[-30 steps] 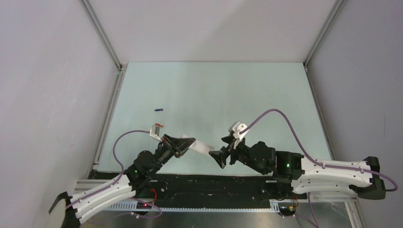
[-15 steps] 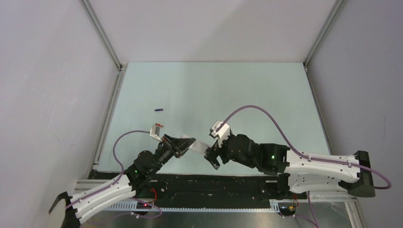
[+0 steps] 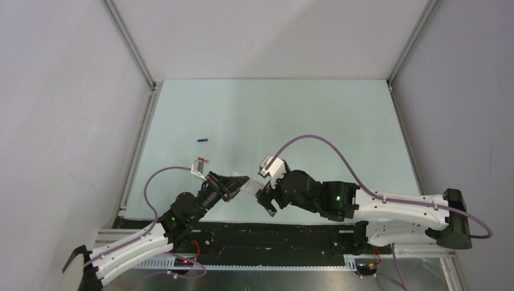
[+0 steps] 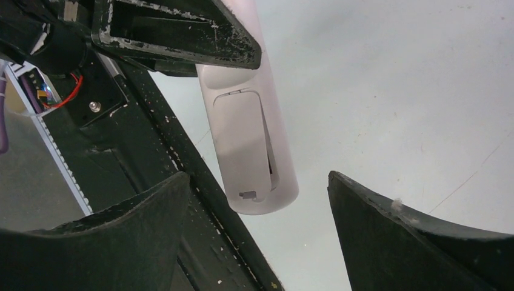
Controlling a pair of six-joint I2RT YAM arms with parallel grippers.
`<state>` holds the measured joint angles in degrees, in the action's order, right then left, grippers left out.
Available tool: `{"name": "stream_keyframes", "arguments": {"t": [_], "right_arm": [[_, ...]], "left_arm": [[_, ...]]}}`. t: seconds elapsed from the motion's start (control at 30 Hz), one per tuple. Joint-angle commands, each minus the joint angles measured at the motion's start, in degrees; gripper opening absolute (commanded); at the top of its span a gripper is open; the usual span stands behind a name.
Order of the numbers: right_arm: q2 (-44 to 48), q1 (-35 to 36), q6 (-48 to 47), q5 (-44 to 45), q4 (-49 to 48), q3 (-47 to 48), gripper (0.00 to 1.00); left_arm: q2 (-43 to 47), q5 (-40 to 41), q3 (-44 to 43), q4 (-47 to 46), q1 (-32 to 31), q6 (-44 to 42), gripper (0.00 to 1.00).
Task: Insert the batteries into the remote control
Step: Remove the battery cover from the remote control.
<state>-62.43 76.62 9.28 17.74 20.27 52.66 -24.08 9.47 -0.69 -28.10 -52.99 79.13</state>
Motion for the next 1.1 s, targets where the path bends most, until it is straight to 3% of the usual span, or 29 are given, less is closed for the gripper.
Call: {"name": "stream_keyframes", "arguments": {"t": [0.0, 1.07], "right_arm": [[-1.30, 2.01, -3.65, 3.43, -0.63, 2.68, 0.87], [-3.31, 2.92, -7.73, 7.21, -1.29, 2.83, 0.52]], "left_arm": [[0.62, 1.26, 3.49, -1.57, -0.10, 1.03, 0.00], [1.02, 1.66, 4.15, -1.55, -0.09, 1.59, 0.00]]}}
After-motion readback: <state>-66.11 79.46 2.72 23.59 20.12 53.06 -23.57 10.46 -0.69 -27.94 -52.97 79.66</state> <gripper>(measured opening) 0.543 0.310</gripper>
